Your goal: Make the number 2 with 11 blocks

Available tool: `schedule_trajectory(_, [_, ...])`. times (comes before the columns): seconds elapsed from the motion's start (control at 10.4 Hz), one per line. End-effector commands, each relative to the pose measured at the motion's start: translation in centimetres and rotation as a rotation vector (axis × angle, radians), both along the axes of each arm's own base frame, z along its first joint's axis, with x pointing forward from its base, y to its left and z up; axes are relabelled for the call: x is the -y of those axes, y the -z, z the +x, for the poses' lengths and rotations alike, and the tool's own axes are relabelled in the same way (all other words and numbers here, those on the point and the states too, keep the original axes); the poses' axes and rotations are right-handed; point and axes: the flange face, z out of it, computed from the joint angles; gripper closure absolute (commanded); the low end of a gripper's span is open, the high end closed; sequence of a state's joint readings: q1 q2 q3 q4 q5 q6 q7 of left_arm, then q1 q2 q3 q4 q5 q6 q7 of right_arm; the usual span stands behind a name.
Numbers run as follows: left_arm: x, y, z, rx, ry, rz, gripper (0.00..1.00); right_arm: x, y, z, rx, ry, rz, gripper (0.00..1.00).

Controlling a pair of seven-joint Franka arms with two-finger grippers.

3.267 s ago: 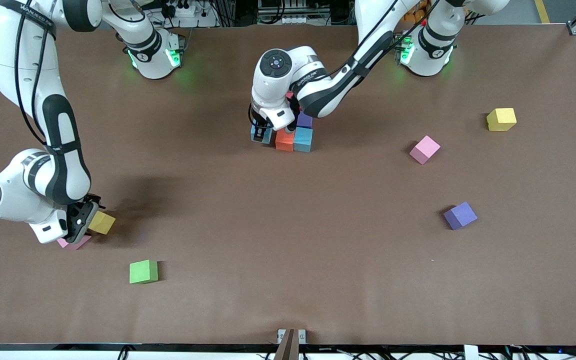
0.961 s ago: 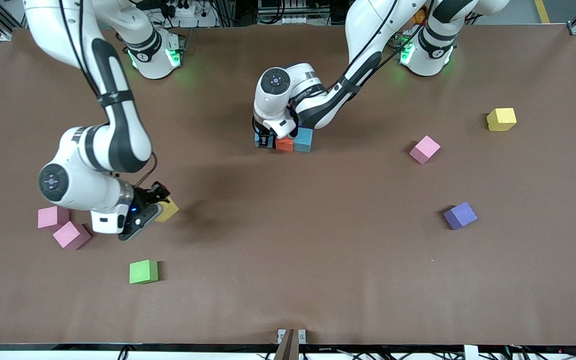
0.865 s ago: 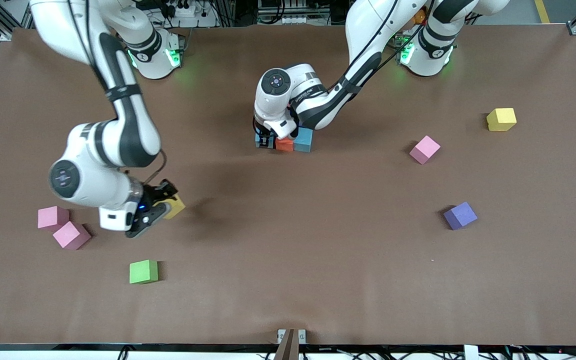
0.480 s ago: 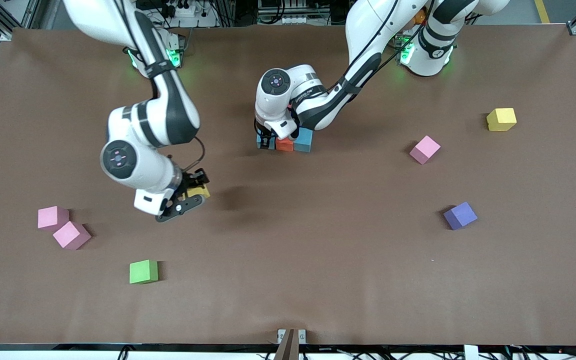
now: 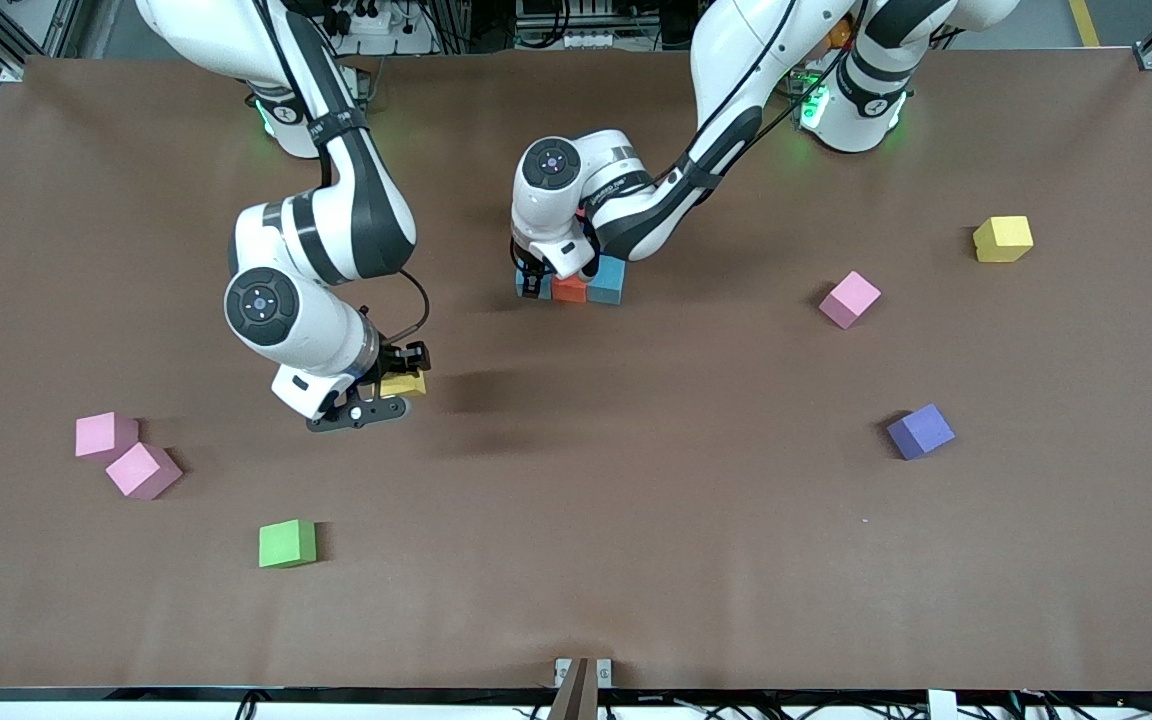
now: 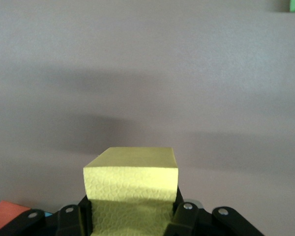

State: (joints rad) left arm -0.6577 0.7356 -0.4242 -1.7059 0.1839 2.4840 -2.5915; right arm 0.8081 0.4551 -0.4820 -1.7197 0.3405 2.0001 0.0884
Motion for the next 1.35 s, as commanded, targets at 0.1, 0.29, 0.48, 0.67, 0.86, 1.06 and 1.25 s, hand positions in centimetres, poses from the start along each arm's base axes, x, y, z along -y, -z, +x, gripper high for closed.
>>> schedule_trajectory(0.1, [-0.2,0.1,0.0,0.017,-0.002,0.004,0.51,-2.3,-0.2,-0.9,0.034,0.101,-0.002,0.63])
schedule_trajectory(0.29, [-0.3,0.1,0.1,0.017,-0.005,0.004,0.00,-2.6,0.0,-0.9,0.049,0.123,-0.003,0.63])
schedule_trajectory(0.48, [-0.5,0.3,0.1,0.014,-0.005,0.008,0.00,-3.2,0.0,-1.0,0.048,0.190,0.015,0.63])
schedule_trajectory(0.67, [-0.4,0.2,0.1,0.015,-0.002,0.008,0.00,-4.7,1.1,-2.2,0.059,0.222,0.027,0.64])
schedule_trajectory(0.86, [-0.5,-0.1,0.1,0.016,-0.001,0.010,0.00,-5.2,2.2,-2.6,0.066,0.243,0.028,0.64])
schedule_trajectory(1.06, [-0.4,-0.7,0.0,0.014,0.003,0.018,0.00,-5.4,2.5,-2.9,0.052,0.263,0.049,0.64])
schedule_trajectory(1.25, [-0.3,-0.8,-0.3,0.033,0.036,0.028,0.00,-5.8,2.7,-3.0,0.052,0.290,0.057,0.64])
